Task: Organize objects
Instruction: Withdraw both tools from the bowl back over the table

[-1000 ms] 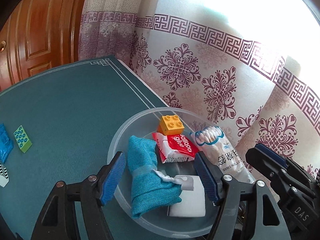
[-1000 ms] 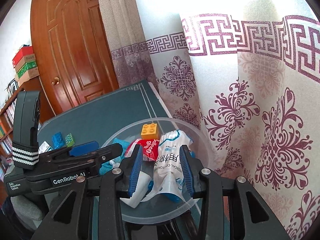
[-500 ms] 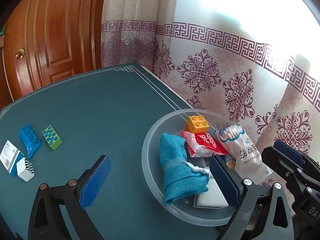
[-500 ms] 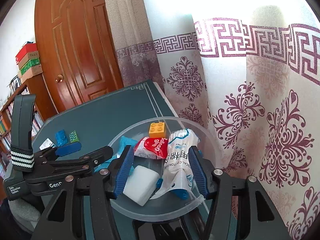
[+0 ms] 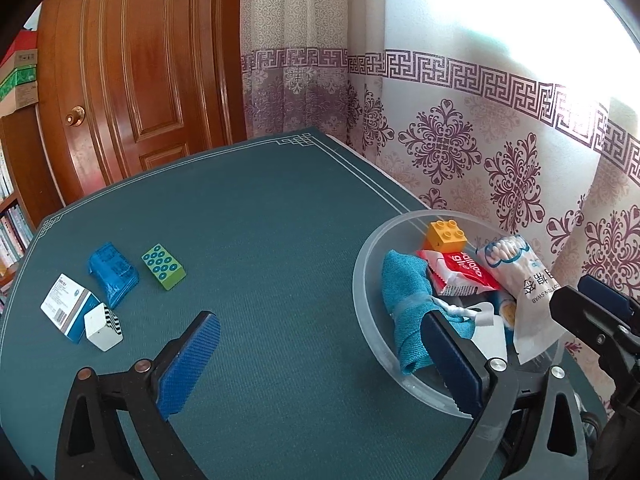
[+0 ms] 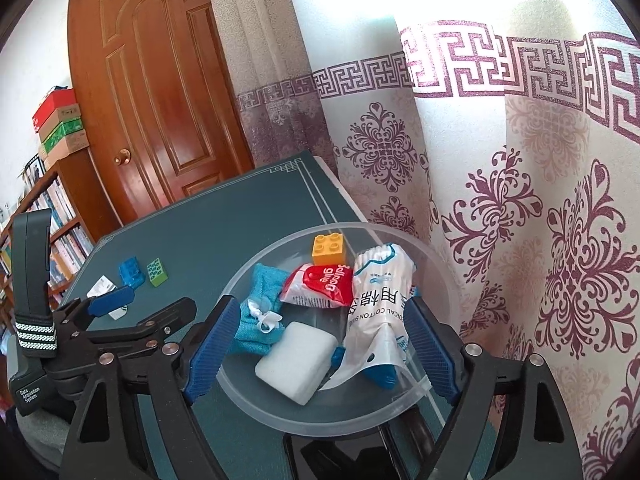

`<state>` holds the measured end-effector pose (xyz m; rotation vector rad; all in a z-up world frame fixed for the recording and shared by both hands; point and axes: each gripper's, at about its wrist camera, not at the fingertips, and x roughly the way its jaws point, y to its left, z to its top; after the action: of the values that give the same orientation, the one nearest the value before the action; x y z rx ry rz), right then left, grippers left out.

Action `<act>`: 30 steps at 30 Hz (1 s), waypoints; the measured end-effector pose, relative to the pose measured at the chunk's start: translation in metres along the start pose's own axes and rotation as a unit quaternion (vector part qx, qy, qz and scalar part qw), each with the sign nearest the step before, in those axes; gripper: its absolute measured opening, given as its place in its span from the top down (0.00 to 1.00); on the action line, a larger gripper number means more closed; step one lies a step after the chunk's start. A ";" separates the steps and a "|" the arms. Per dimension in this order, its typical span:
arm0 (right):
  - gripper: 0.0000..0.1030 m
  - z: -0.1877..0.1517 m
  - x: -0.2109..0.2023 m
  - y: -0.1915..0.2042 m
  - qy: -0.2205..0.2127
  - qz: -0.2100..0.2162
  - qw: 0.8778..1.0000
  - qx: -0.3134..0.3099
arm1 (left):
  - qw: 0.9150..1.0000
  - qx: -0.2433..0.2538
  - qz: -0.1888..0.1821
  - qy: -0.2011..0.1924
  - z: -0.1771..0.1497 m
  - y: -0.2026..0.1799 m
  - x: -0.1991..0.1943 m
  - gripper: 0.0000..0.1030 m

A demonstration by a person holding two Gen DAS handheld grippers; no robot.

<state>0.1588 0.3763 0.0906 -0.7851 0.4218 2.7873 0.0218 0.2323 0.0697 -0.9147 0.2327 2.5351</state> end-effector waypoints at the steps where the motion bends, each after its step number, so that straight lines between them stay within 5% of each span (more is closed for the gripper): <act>1: 0.18 -0.001 0.001 0.002 0.003 0.001 1.000 -0.002 | 1.000 -0.001 0.003 0.000 -0.001 0.002 -0.001 0.01; 30: 0.18 -0.015 0.014 0.080 0.008 0.033 0.998 -0.059 | 0.994 -0.080 0.069 0.020 -0.030 0.106 -0.007 0.01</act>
<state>0.1324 0.2982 0.0881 -0.8325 0.2913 2.8915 -0.0040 0.1268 0.0524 -1.0441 0.1085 2.6956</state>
